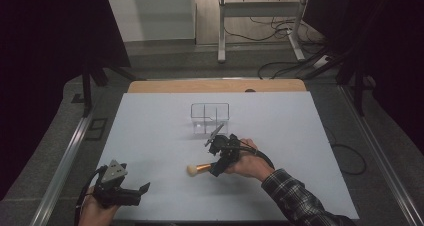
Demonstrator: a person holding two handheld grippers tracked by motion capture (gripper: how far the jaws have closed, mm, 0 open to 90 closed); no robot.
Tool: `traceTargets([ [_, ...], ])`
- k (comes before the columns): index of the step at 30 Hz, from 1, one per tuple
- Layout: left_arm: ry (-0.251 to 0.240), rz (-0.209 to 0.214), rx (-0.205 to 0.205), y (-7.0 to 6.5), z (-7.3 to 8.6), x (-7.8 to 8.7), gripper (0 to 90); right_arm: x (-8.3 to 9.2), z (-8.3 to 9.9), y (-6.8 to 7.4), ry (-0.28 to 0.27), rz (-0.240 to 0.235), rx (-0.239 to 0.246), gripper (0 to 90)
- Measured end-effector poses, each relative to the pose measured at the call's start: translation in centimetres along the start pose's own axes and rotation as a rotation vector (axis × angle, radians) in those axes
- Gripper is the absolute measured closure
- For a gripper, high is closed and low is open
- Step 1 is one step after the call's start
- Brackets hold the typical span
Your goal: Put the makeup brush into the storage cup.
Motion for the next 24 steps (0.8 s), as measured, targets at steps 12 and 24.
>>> traceTargets([
  [12,0.000,0.000,-0.002,0.0,0.0,0.0,0.0,-1.1,0.6,0.3,0.022,-0.008,0.029,7.8],
  [24,0.006,0.000,-0.007,-0.1,0.1,0.0,0.0,-1.9,0.8,0.8,0.029,-0.020,0.042,15.2],
])
Point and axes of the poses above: each handheld gripper's, and its own axes: x roughly backward along the jaws, z roughly out of its underside, y roughly to its left, the point moved 10 cm from there along -x, roughly forward along the jaws, and after that the axes turned 3 degrees about -y, right-handed, at the moved point
